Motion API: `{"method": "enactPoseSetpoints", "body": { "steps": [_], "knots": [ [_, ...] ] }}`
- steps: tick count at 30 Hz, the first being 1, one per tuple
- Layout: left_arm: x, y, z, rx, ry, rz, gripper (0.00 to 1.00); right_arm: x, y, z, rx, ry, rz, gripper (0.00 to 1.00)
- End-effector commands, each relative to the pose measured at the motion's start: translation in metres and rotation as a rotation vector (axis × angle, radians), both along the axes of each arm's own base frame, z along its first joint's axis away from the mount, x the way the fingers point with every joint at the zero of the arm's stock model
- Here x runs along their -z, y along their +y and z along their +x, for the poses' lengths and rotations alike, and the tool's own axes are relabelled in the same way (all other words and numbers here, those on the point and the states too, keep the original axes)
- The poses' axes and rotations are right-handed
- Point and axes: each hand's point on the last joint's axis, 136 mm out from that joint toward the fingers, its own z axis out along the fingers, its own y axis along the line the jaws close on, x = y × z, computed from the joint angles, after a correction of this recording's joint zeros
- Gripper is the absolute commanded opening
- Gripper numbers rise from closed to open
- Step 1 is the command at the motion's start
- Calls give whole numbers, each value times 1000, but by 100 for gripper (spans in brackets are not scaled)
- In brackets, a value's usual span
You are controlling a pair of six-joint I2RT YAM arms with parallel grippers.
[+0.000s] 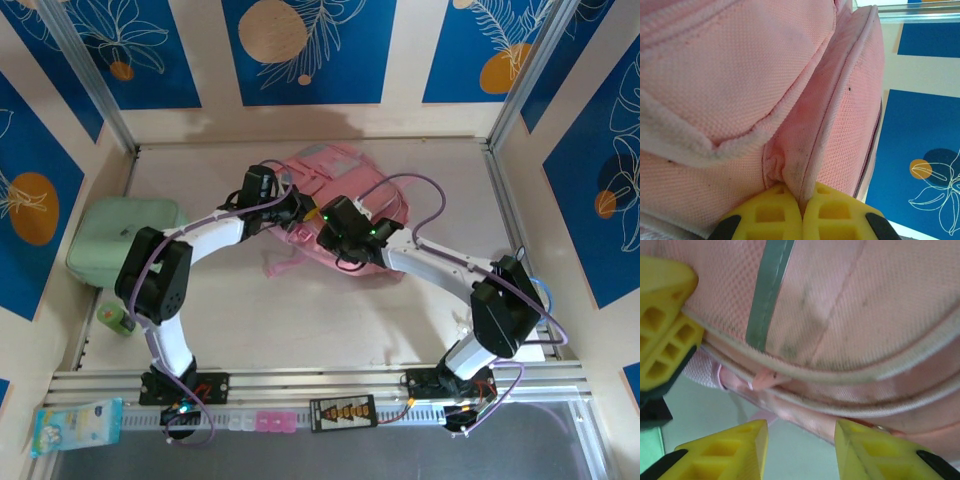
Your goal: Pack books, pencil case, and school supplies into a backpack
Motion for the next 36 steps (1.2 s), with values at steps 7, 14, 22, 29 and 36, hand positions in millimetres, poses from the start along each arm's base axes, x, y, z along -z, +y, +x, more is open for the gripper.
{"method": "enactPoseSetpoints", "body": {
  "steps": [7, 14, 22, 29, 36],
  "knots": [
    [-40, -11, 15, 4, -130, -79, 0, -15, 1, 43, 171, -99, 73, 41],
    [-40, -11, 15, 2, -131, -83, 0, -4, 0, 48, 210, -69, 51, 34],
    [-43, -10, 17, -1, -137, -86, 0, 9, -10, 43, 219, -42, -13, 19],
    [-38, -3, 23, -9, -145, -51, 0, 2, -21, 34, 93, -52, -119, 3],
    [-20, 12, 34, -19, -144, 21, 0, 14, -35, 3, -163, -19, -187, 7]
  ]
}}
